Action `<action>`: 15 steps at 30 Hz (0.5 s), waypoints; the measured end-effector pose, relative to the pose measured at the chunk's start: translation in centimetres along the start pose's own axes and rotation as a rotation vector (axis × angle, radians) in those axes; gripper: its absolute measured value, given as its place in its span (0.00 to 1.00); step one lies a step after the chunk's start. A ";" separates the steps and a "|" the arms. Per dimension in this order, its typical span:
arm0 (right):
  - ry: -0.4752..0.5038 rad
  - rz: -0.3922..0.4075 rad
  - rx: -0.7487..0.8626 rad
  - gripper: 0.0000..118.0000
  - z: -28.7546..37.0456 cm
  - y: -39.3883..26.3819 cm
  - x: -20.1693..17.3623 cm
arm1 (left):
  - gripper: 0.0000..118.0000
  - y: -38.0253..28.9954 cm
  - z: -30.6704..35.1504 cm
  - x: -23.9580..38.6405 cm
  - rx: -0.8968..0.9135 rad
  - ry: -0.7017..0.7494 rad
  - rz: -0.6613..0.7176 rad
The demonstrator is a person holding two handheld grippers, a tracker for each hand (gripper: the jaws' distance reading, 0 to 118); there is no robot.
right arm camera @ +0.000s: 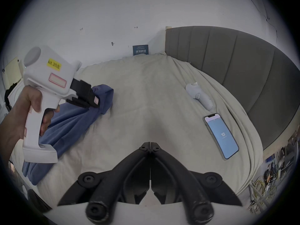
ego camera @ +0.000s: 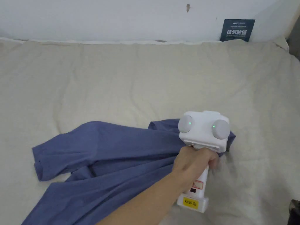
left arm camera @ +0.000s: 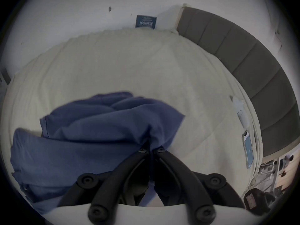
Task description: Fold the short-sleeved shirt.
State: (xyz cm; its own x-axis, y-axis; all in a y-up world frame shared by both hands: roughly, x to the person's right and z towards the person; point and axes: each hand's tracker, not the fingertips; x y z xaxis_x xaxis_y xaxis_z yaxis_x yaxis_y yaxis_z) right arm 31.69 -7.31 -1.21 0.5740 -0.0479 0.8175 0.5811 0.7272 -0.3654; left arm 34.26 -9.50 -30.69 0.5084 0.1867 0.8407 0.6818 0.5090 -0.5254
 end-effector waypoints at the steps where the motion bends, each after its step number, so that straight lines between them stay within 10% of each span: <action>1: 0.015 0.000 -0.010 0.00 0.1 -0.2 -0.4 | 0.99 -0.4 0.8 -0.9 -0.003 0.011 -0.044; 8: 0.148 0.009 -0.010 0.00 2.7 -0.6 -5.0 | 0.89 -6.2 15.2 -13.9 0.006 0.109 -0.012; 10: 0.193 0.045 -0.011 0.00 3.6 -0.7 -6.7 | 0.46 -9.6 20.0 -18.4 0.048 0.180 -0.024; 11: 0.216 0.061 -0.010 0.00 4.0 -0.8 -7.6 | 0.00 -12.3 22.3 -20.4 0.049 0.222 -0.008; 15: 0.273 0.063 -0.020 0.00 5.2 -1.4 -10.2 | 0.00 -21.1 27.4 -28.5 -0.047 0.266 0.126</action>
State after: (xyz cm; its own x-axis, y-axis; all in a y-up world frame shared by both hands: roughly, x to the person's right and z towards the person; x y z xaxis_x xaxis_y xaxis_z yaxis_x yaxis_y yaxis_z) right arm 22.04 -4.29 -6.74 0.7422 -0.1878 0.6433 0.5491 0.7208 -0.4230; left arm -9.03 -2.58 -39.96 0.7062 0.0164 0.7078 0.6250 0.4553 -0.6341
